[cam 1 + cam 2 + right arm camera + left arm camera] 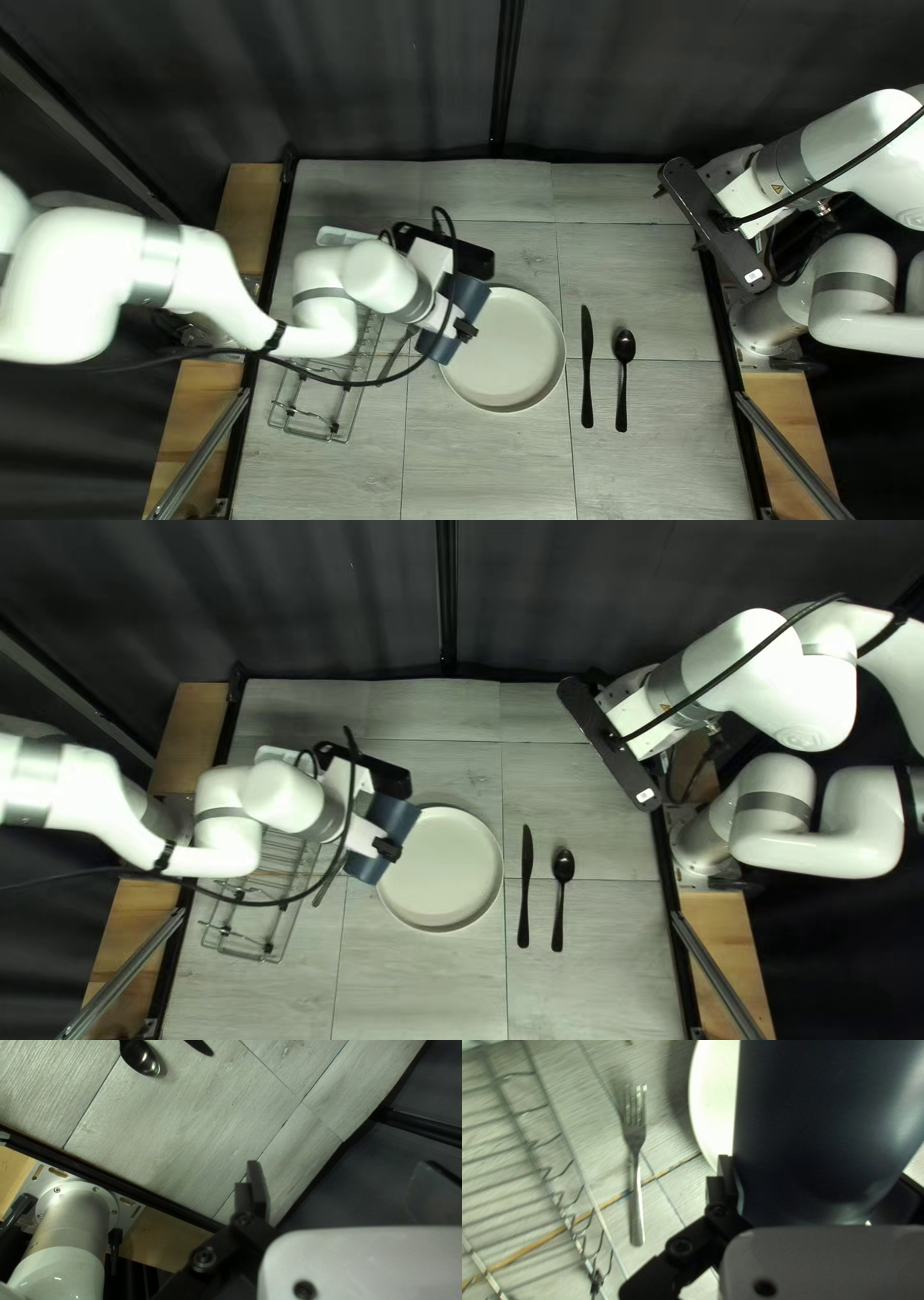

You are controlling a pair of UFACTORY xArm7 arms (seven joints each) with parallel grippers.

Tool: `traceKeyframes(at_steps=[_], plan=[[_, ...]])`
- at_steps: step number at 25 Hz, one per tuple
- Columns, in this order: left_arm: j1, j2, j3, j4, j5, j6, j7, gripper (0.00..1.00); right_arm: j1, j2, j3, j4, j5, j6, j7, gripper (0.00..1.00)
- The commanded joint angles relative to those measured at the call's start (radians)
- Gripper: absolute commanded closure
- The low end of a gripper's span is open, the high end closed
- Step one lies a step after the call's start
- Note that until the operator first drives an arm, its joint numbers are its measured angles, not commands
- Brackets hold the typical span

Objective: Pick up and place plate onto table. Place down one fork to the left of the plate. Place spoon and knife to the right of the plate. Place cup above the knife and spoon

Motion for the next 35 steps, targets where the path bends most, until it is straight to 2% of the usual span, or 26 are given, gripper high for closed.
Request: traceKeyframes(at_steps=[1,2,3,7,10,20,23,30,31,32,33,34,35], plan=[[0.469,0.016,-0.464,0.080,-0.015,-0.052,0.051,1.00,0.000,0.000,0.000,0.000,0.000,0.000,0.000,0.00],[0.562,-0.011,-0.555,0.105,-0.058,-0.050,0.090,1.00,0.000,0.000,0.000,0.000,0.000,0.000,0.000,0.00],[0.622,-0.032,-0.614,0.124,-0.088,-0.049,0.117,1.00,0.000,0.000,0.000,0.000,0.000,0.000,0.000,0.00],[0.758,-0.090,-0.746,0.182,-0.171,-0.038,0.195,1.00,0.000,0.000,0.000,0.000,0.000,0.000,0.000,0.00],[0.828,-0.119,-0.811,0.212,-0.218,-0.033,0.247,1.00,0.000,0.000,0.000,0.000,0.000,0.000,0.000,0.00],[0.977,-0.183,-0.938,0.282,-0.321,-0.010,0.374,1.00,0.000,0.000,0.000,0.000,0.000,0.000,0.000,0.00],[0.998,-0.196,-0.958,0.297,-0.337,-0.001,0.392,1.00,0.000,0.000,0.000,0.000,0.000,0.000,0.000,0.00],[1.006,-0.192,-0.972,0.292,-0.350,0.005,0.406,0.99,0.000,0.000,0.000,0.000,0.000,0.000,0.000,0.00],[1.006,-0.191,-0.973,0.292,-0.350,0.006,0.407,0.91,0.000,0.000,0.000,0.000,0.000,0.000,0.000,0.00],[1.009,-0.188,-0.974,0.291,-0.353,0.009,0.411,0.86,0.000,0.000,0.000,0.000,0.000,0.000,0.000,0.00],[1.010,-0.188,-0.975,0.290,-0.353,0.010,0.412,0.11,0.000,0.000,0.000,0.000,0.000,0.000,0.000,0.00],[1.013,-0.184,-0.976,0.290,-0.355,0.013,0.416,0.00,0.000,0.000,0.000,0.000,0.000,0.000,0.000,0.00],[1.022,-0.184,-0.982,0.293,-0.363,0.015,0.425,0.00,0.000,0.000,0.000,0.000,0.000,0.000,0.000,0.00]])
